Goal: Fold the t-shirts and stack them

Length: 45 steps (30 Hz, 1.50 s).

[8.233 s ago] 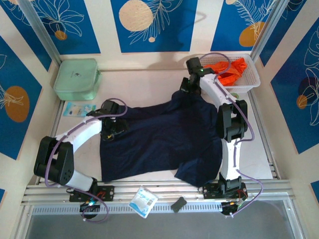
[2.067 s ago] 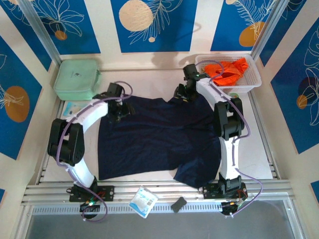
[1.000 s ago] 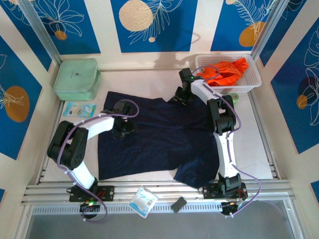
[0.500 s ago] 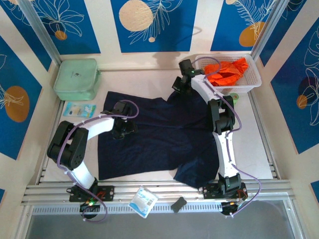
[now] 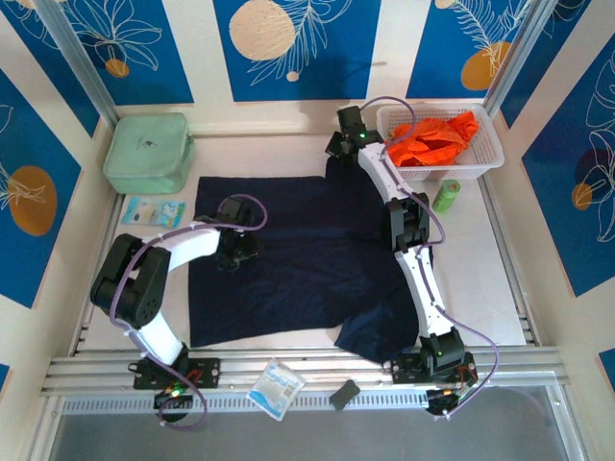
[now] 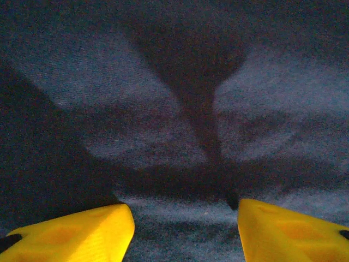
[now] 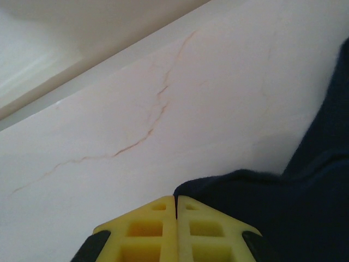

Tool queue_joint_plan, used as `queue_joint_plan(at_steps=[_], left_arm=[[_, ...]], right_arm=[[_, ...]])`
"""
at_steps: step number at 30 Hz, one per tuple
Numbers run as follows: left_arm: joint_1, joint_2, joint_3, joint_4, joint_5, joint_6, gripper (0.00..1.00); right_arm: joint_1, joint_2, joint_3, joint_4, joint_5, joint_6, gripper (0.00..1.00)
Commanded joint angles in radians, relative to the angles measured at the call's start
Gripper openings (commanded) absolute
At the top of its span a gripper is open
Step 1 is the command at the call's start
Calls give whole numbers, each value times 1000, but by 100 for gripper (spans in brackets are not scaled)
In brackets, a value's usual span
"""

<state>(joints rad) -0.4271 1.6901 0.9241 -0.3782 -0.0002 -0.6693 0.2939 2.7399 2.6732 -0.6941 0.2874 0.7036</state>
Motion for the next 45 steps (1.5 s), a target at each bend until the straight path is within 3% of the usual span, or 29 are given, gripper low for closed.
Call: queue_joint_plan(at_steps=[1, 15, 16, 19, 22, 28, 30, 33, 36, 39, 41, 45], left_arm=[[-6, 95, -23, -76, -53, -11, 59], [-1, 198, 107, -126, -94, 17, 60], [1, 200, 112, -131, -101, 22, 60], [15, 196, 122, -140, -117, 31, 61], [34, 179, 131, -152, -137, 47, 62], [59, 74, 178, -203, -184, 97, 74], [61, 25, 207, -238, -216, 121, 80], [74, -56, 234, -290, -265, 147, 85], [94, -142, 226, -328, -275, 160, 87], [97, -216, 194, -382, -272, 164, 86], [99, -249, 158, -437, -256, 149, 77], [149, -305, 5, -430, -140, 101, 45]], right_arm=[[-2, 6, -13, 103, 84, -28, 0], [16, 93, 58, 383, 14, -133, 0], [16, 93, 61, 389, 11, -139, 3], [17, 90, 85, 387, -7, -165, 29], [17, 62, 117, 341, -34, -200, 46], [38, -156, 37, 119, -13, -312, 56], [53, -265, -86, 26, 57, -338, 56], [73, -511, -433, -34, 111, -340, 52], [78, -784, -864, -32, 79, -286, 36], [79, -1016, -1226, -76, 19, -214, 13], [107, -1143, -1437, -117, 2, -170, 0], [180, -1283, -1717, -157, -76, -69, 0]])
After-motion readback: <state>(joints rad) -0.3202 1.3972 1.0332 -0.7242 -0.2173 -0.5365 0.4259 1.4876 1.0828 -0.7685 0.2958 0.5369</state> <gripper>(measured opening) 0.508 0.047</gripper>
